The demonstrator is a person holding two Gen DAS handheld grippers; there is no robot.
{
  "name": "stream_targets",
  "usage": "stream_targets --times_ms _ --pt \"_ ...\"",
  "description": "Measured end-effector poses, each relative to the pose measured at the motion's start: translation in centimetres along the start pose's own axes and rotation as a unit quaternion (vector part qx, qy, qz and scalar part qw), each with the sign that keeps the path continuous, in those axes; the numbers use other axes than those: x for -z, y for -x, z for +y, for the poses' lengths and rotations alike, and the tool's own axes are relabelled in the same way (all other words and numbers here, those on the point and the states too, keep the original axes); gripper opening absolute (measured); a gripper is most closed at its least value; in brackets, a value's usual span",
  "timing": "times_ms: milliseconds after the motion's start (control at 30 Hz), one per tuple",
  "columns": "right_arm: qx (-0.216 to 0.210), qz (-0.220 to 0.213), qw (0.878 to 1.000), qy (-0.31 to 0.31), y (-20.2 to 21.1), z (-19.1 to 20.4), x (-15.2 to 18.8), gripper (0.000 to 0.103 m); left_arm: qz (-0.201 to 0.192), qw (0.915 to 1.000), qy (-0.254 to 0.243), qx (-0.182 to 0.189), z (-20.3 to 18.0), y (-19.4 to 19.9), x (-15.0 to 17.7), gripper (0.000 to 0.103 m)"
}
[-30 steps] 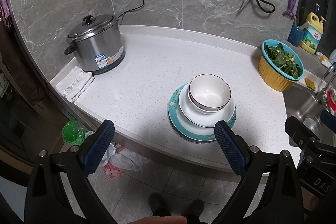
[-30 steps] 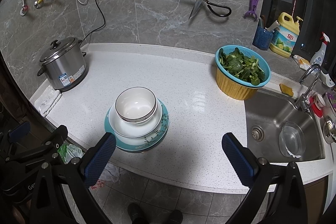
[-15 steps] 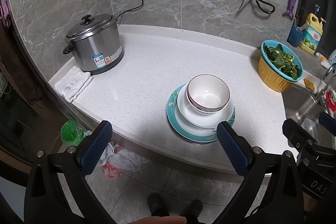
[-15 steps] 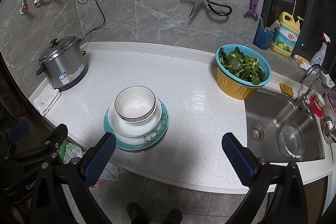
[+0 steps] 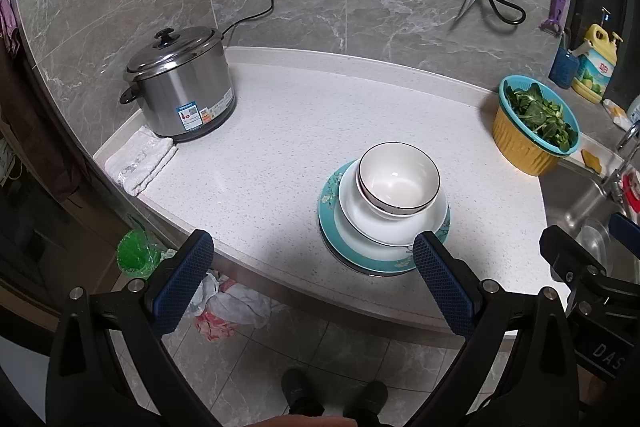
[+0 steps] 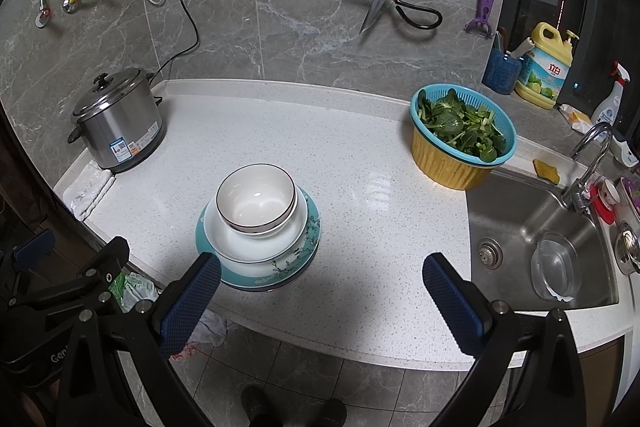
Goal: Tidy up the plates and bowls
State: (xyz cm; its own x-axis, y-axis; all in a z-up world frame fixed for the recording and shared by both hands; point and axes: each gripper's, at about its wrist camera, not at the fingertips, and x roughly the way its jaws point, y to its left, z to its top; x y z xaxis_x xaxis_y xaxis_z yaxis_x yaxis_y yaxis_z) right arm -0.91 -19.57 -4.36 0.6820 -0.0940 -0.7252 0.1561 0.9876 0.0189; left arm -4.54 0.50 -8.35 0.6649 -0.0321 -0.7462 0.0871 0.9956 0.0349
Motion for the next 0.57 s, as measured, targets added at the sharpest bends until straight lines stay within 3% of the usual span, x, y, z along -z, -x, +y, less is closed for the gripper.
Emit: stream_targets --times_ms 567 --pt "-0.002 0.002 1.000 0.002 -0.15 -0.35 -0.06 0.103 -0.003 1.0000 0.000 0.001 0.38 -0.51 -0.41 0.102"
